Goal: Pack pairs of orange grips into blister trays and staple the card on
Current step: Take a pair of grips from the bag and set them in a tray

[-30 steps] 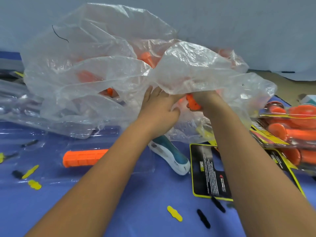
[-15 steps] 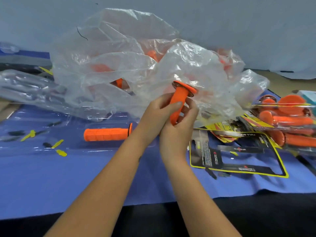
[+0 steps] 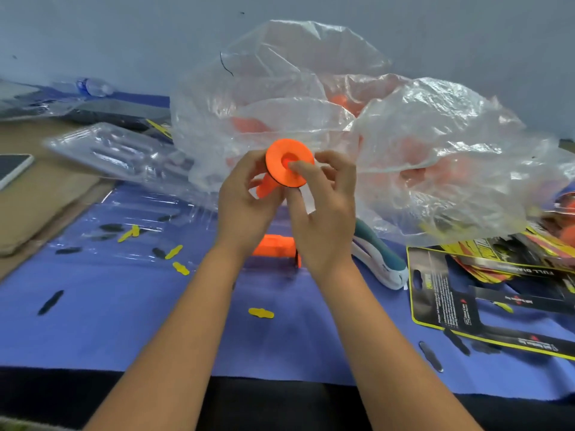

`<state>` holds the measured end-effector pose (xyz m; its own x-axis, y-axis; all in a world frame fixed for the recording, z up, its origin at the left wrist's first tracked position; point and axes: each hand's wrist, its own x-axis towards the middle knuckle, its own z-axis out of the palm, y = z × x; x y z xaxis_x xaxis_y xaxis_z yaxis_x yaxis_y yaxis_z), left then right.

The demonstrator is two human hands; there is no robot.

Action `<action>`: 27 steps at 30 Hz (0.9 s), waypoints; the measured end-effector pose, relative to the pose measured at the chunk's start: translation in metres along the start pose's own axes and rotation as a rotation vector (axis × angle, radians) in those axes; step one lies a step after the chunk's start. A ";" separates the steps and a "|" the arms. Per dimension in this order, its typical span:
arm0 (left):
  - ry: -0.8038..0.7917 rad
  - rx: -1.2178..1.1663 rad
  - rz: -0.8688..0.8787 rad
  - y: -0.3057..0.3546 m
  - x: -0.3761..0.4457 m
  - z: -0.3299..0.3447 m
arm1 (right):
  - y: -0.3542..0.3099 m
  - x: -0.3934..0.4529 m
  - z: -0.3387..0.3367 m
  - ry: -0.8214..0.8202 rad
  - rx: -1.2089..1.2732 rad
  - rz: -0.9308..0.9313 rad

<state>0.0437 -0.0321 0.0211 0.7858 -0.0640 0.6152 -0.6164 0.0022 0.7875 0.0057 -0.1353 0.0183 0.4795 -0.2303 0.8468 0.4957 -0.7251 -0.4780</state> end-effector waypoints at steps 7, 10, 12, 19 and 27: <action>0.074 0.405 0.098 -0.035 -0.010 -0.013 | 0.018 -0.016 0.014 0.128 -0.066 0.022; -0.042 0.504 0.135 -0.037 -0.016 -0.013 | 0.023 -0.024 0.008 0.102 -0.117 -0.099; -0.056 0.543 0.209 -0.037 -0.018 -0.014 | 0.023 -0.026 0.006 0.094 -0.129 -0.173; 0.088 0.325 0.136 -0.027 -0.021 -0.012 | 0.017 -0.029 0.008 0.077 -0.007 -0.099; 0.348 -0.231 -0.229 -0.033 -0.010 -0.023 | 0.026 -0.031 0.009 -0.248 -0.080 0.178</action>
<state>0.0572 -0.0084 -0.0098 0.8948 0.2497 0.3702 -0.4290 0.2512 0.8676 0.0103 -0.1414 -0.0227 0.7202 -0.1999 0.6643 0.3345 -0.7389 -0.5850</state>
